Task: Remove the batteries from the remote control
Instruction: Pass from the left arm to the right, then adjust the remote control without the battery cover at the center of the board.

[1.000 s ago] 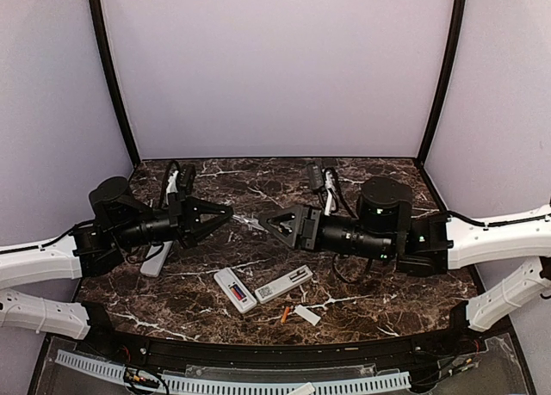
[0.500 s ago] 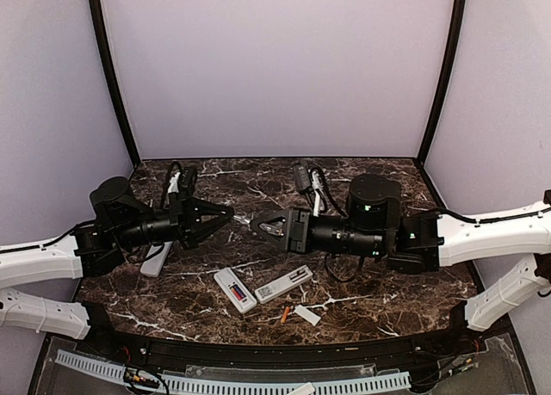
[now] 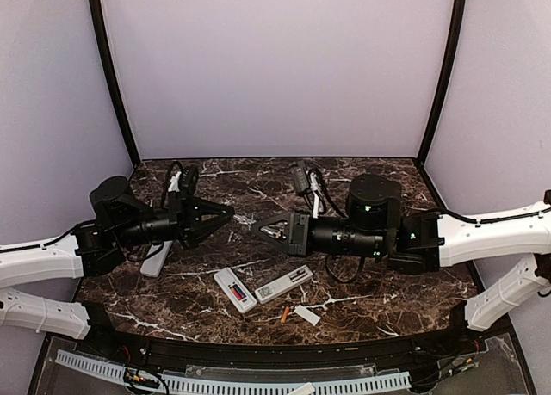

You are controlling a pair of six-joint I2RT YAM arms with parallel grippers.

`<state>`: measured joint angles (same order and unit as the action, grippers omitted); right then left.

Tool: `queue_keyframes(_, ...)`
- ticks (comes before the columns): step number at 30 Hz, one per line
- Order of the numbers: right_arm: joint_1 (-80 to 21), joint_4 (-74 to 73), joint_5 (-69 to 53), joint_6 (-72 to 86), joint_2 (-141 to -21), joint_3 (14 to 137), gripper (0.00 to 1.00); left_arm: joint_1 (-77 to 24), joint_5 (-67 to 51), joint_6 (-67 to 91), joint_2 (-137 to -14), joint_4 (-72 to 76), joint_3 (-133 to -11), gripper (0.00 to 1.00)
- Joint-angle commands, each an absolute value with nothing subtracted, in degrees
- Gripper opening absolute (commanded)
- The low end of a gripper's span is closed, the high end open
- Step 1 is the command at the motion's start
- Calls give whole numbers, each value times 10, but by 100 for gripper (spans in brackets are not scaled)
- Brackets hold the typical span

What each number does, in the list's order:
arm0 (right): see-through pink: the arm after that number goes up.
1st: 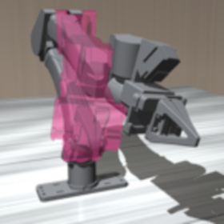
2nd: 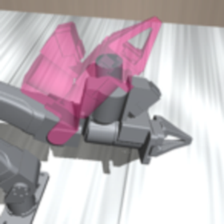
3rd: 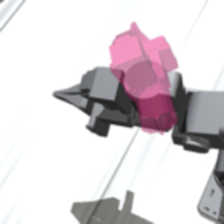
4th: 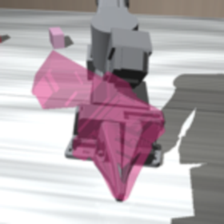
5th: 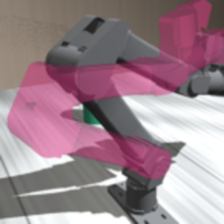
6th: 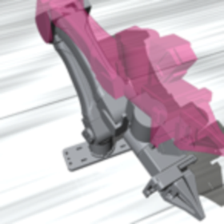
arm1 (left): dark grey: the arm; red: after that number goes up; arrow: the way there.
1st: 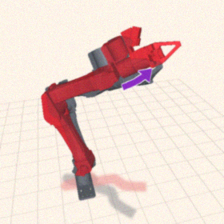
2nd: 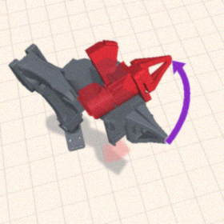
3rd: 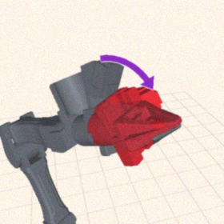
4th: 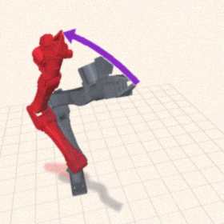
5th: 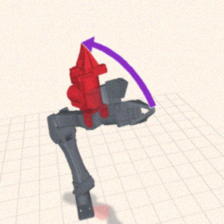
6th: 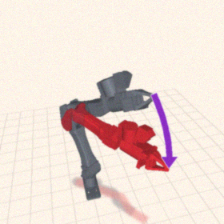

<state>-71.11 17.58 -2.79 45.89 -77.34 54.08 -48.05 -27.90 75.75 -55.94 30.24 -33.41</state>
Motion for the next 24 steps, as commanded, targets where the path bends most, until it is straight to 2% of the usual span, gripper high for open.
queue_keyframes(1, -712, 171, -5, 458, -770, 549, 0, -482, -285, 733, -559, 245, -336, 25)
queue_keyframes(2, -712, 162, -2, 459, -769, 549, 0, -481, -277, 727, -552, 228, -333, 41)
queue_keyframes(3, -712, 153, 5, 459, -766, 549, 0, -477, -271, 723, -549, 191, -332, 48)
queue_keyframes(4, -713, 141, 16, 459, -762, 548, 0, -474, -269, 712, -544, 172, -333, 61)
queue_keyframes(5, -713, 129, 26, 460, -757, 546, 0, -468, -264, 705, -542, 128, -337, 69)
queue_keyframes(7, -713, 99, 48, 462, -747, 543, 0, -459, -246, 682, -538, 42, -348, 75)
queue_keyframes(11, -712, 26, 88, 456, -728, 547, 0, -454, -174, 650, -547, -127, -370, 81)
queue_keyframes(15, -713, -14, 115, 454, -721, 550, 0, -454, -126, 644, -575, -199, -366, 85)
queue_keyframes(24, -713, -11, 109, 461, -737, 552, 0, -454, -118, 635, -684, -148, -347, 85)
